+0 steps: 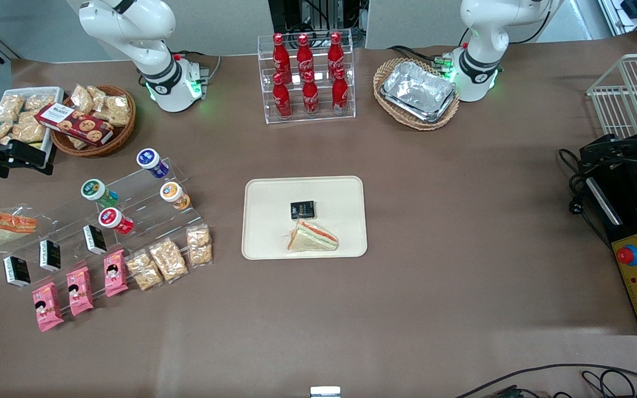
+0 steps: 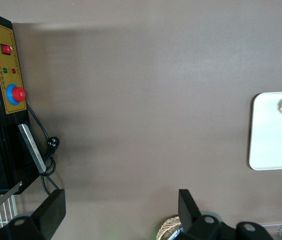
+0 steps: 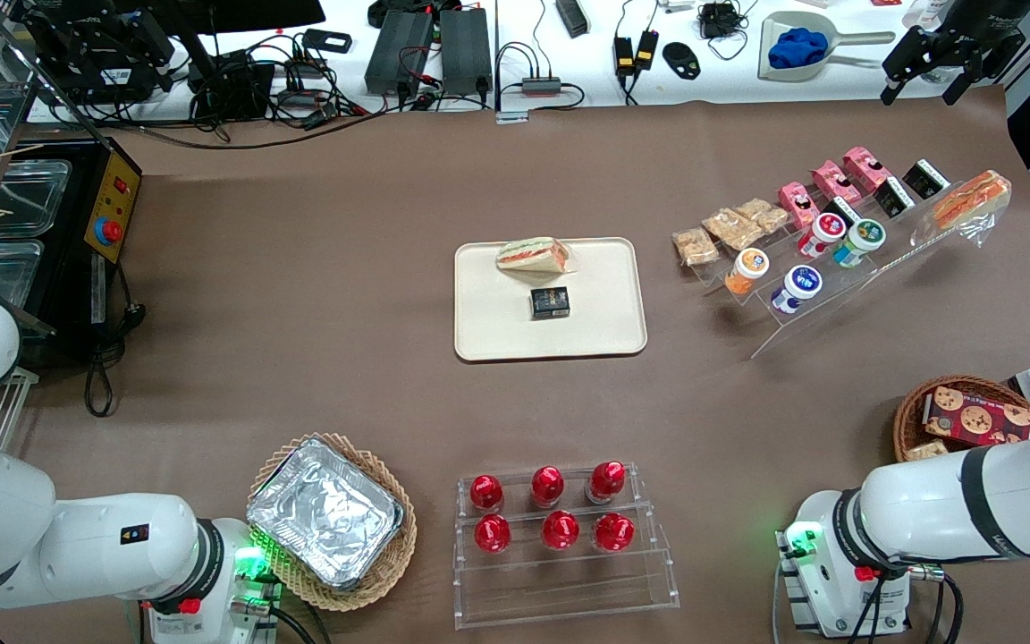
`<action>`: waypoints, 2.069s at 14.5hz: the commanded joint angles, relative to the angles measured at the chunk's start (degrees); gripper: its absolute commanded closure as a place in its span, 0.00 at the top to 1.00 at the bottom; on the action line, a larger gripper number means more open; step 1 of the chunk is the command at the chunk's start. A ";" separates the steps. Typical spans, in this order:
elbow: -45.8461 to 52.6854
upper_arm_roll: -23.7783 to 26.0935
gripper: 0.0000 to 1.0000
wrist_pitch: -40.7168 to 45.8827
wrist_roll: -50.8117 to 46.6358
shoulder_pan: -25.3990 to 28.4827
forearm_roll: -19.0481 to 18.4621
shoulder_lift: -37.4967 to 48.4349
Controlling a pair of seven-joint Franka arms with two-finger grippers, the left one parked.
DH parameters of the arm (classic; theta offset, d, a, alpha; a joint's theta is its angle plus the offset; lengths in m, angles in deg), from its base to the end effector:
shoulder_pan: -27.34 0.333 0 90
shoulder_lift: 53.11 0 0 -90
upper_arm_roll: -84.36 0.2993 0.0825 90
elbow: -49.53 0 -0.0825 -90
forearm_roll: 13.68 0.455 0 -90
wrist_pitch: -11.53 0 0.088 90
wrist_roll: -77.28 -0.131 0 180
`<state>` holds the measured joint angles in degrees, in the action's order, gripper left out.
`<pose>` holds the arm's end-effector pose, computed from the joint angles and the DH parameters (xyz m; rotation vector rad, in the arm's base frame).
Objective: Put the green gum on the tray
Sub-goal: 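Move the right gripper toward the rack of gum bottles, then lower the right gripper onto the green-lidded gum bottle and close it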
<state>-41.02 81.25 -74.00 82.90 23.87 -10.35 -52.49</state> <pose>0.6087 -0.0623 0.5791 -3.0731 0.0222 0.1078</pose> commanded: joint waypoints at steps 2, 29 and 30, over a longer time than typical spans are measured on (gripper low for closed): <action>0.73 -0.67 1.00 1.42 0.45 0.31 0.71 0.00; -41.62 -5.07 1.00 -32.92 8.27 0.13 -5.44 11.34; -42.77 -4.98 1.00 -34.68 8.27 0.13 -5.44 11.16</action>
<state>-80.55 76.31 -103.99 90.76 23.77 -14.92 -41.40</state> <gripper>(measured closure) 0.000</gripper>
